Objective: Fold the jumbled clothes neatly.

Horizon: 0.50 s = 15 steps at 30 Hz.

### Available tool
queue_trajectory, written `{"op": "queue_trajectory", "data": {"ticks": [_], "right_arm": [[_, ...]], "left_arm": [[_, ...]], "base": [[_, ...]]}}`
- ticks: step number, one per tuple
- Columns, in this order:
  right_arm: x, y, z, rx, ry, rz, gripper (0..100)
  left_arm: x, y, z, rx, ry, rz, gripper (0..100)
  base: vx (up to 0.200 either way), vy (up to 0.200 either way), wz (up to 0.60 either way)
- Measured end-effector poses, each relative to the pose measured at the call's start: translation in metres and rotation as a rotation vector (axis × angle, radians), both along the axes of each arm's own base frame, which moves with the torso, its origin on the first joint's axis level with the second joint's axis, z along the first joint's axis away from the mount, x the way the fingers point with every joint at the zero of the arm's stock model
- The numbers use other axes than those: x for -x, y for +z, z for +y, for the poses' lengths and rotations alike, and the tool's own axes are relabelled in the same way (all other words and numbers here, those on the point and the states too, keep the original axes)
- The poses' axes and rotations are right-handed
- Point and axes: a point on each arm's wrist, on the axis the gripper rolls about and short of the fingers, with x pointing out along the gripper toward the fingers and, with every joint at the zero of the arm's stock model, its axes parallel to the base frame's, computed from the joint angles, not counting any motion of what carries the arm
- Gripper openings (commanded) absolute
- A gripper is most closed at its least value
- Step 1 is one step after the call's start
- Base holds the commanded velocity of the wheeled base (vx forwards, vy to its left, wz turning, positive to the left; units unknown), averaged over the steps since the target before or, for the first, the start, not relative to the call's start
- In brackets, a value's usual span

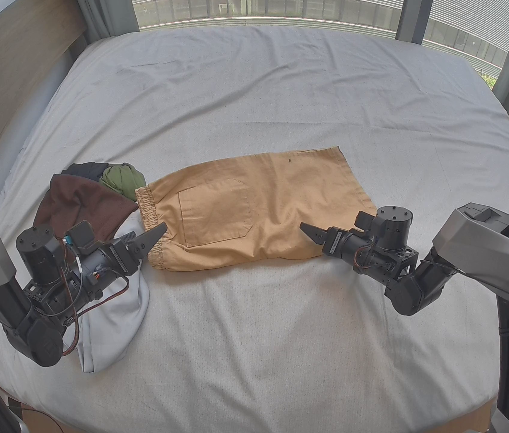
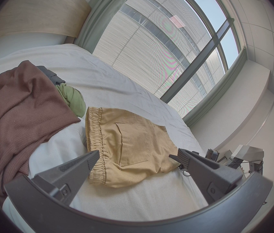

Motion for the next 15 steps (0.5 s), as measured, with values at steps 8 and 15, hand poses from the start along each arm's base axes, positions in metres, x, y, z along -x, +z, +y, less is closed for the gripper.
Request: {"op": "queue_trajectory", "data": {"ticks": [8, 15], "right_arm": [[0.0, -0.0043, 0.0003, 0.007, -0.017, 0.012, 0], [0.0044, -0.0082, 0.0035, 0.01, -0.004, 0.021, 0]], "left_arm": [[-0.0004, 0.0004, 0.002, 0.001, 0.006, -0.001, 100], [-0.0009, 0.0006, 0.0022, 0.001, 0.007, -0.003, 100]], "base": [[0.0, 0.0, 0.0], [0.0, 0.0, 0.0]]}}
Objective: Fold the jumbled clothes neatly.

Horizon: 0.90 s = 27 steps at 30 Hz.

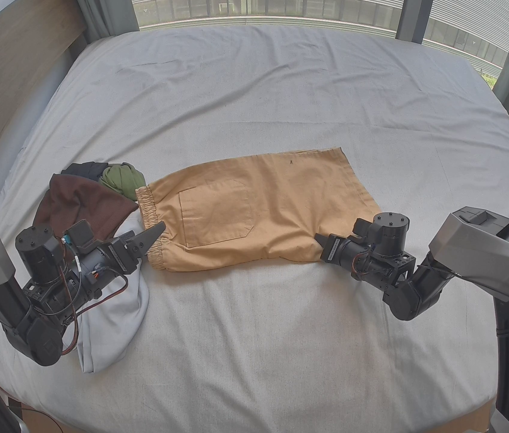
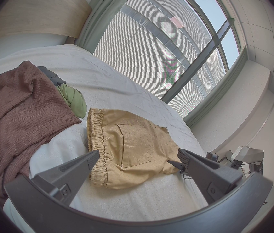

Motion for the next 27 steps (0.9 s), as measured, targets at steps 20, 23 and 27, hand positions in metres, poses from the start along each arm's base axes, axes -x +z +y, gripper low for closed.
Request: {"op": "queue_trajectory", "data": {"ticks": [20, 23, 27], "right_arm": [[0.046, 0.012, -0.017, 0.104, 0.001, 0.012, 0], [0.052, 0.012, -0.021, 0.126, -0.007, 0.0, 0], [0.063, 0.009, -0.026, 0.14, -0.01, 0.01, 0]], "left_arm": [[-0.001, 0.002, 0.001, 0.003, 0.002, -0.007, 100], [0.0, 0.003, 0.001, 0.004, 0.003, -0.011, 100], [0.0, 0.004, 0.001, 0.004, 0.003, -0.013, 100]], "base": [[0.0, 0.0, 0.0], [0.0, 0.0, 0.0], [0.0, 0.0, 0.0]]}}
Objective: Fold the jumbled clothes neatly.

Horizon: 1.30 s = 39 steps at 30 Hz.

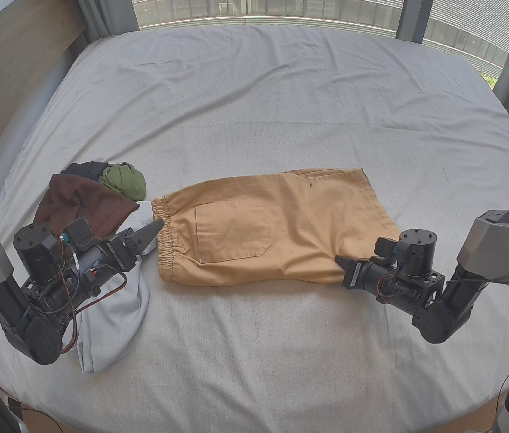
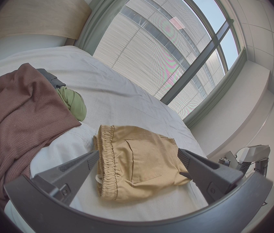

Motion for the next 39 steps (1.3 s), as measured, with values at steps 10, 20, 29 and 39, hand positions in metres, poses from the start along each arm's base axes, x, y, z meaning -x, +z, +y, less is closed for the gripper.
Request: {"op": "queue_trajectory", "data": {"ticks": [10, 20, 29, 39], "right_arm": [[0.029, -0.006, -0.013, 0.047, 0.002, 0.067, 0], [0.059, -0.01, -0.025, 0.099, 0.014, 0.137, 0], [0.092, -0.018, -0.039, 0.156, 0.022, 0.229, 0], [0.098, -0.022, -0.044, 0.157, 0.012, 0.244, 0]], "left_arm": [[0.0, 0.0, 0.0, -0.001, 0.0, 0.0, 100], [0.0, 0.0, 0.0, -0.001, 0.0, 0.0, 100], [0.001, -0.001, 0.0, -0.001, 0.0, 0.004, 100], [0.001, -0.001, 0.0, -0.001, 0.0, 0.008, 100]], "base": [[0.0, 0.0, 0.0], [0.0, 0.0, 0.0], [0.0, 0.0, 0.0], [0.0, 0.0, 0.0]]}}
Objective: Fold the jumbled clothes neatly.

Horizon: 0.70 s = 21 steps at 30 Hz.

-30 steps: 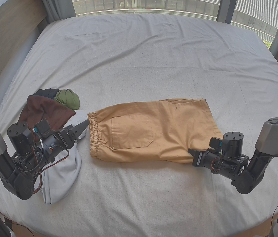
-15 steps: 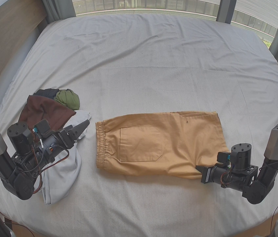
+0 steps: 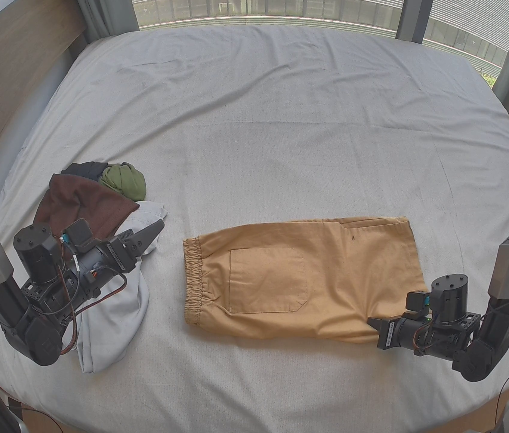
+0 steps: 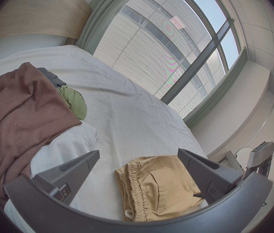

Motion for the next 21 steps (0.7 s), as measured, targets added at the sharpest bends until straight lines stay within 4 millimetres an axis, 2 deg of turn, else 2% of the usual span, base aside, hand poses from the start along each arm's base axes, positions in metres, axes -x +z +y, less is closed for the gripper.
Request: {"op": "queue_trajectory", "data": {"ticks": [1, 6, 15, 21], "right_arm": [[-0.001, 0.0, 0.0, -0.005, 0.0, -0.012, 100], [0.003, -0.004, 0.001, -0.005, 0.01, -0.005, 100], [0.038, -0.016, 0.013, -0.004, 0.176, 0.12, 100], [0.048, -0.015, 0.025, -0.042, 0.292, 0.138, 100]], "left_arm": [[0.0, 0.0, 0.0, 0.0, 0.0, 0.0, 100], [0.0, 0.0, 0.0, 0.0, 0.0, 0.002, 100], [0.0, -0.001, 0.0, -0.001, -0.001, 0.003, 100], [0.0, -0.001, 0.0, -0.001, -0.001, 0.005, 100]], "base": [[0.0, 0.0, 0.0], [0.0, 0.0, 0.0], [0.0, 0.0, 0.0], [0.0, 0.0, 0.0]]}}
